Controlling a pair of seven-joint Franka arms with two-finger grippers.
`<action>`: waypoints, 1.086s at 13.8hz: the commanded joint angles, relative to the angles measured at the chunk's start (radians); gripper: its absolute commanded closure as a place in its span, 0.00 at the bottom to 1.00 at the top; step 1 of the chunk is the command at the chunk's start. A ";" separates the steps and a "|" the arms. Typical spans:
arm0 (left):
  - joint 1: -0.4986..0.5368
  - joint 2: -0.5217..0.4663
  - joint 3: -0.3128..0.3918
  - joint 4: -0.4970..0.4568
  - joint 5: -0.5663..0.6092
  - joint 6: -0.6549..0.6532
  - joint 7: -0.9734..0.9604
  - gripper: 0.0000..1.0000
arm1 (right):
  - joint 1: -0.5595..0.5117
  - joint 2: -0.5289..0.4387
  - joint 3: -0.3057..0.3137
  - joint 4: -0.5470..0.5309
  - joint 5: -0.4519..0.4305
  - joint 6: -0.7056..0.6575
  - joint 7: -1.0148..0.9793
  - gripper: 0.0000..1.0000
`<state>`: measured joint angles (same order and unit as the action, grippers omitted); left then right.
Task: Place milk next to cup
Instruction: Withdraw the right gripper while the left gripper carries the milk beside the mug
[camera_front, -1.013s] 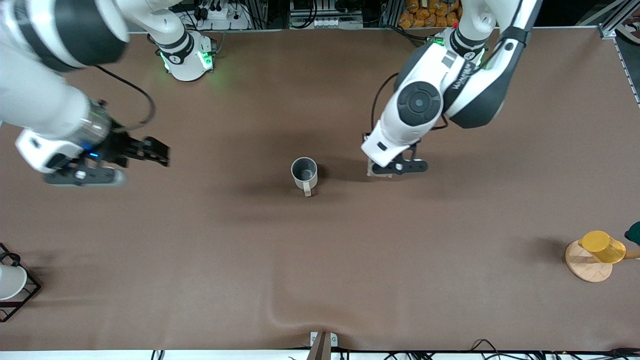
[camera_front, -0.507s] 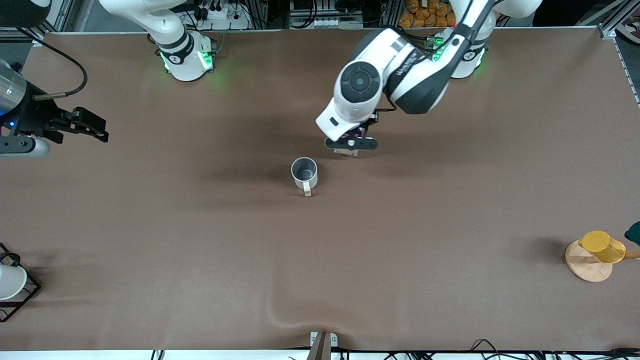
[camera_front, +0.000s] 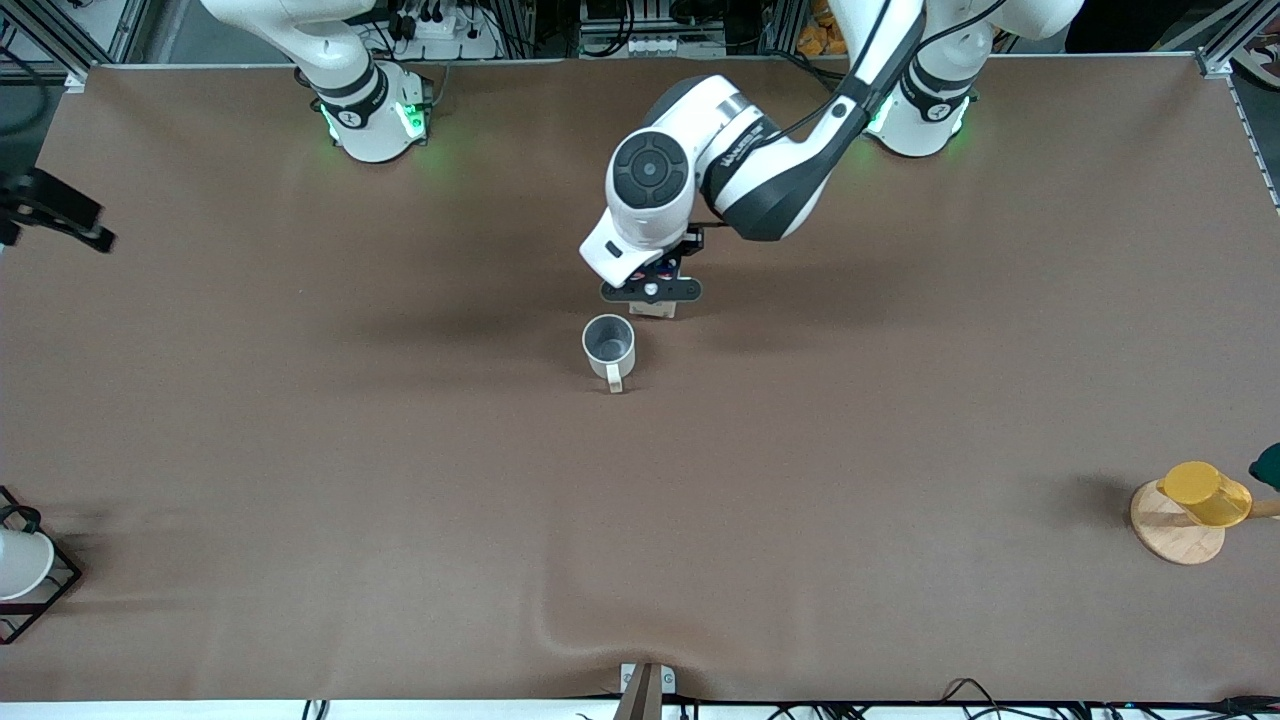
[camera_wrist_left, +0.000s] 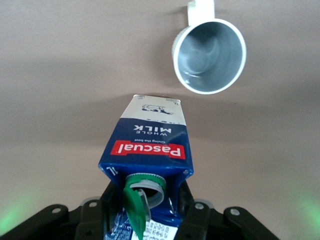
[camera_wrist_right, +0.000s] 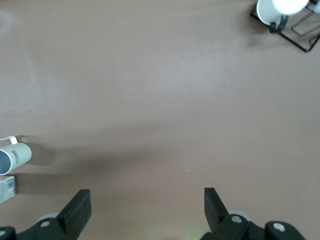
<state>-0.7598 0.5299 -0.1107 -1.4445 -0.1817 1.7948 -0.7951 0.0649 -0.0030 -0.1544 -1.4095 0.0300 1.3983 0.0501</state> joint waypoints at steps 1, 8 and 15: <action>-0.029 0.032 0.011 0.039 -0.019 0.015 -0.022 0.50 | -0.056 -0.103 0.027 -0.107 0.039 -0.004 -0.004 0.00; -0.030 0.041 0.011 0.038 -0.019 0.066 -0.019 0.49 | -0.066 -0.077 0.027 -0.092 -0.058 -0.025 -0.113 0.00; -0.041 0.082 0.011 0.038 -0.019 0.124 -0.023 0.20 | -0.051 -0.061 0.027 -0.098 -0.056 0.048 -0.116 0.00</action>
<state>-0.7878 0.5911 -0.1090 -1.4303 -0.1818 1.9072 -0.8052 0.0223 -0.0620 -0.1397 -1.5061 -0.0072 1.4423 -0.0504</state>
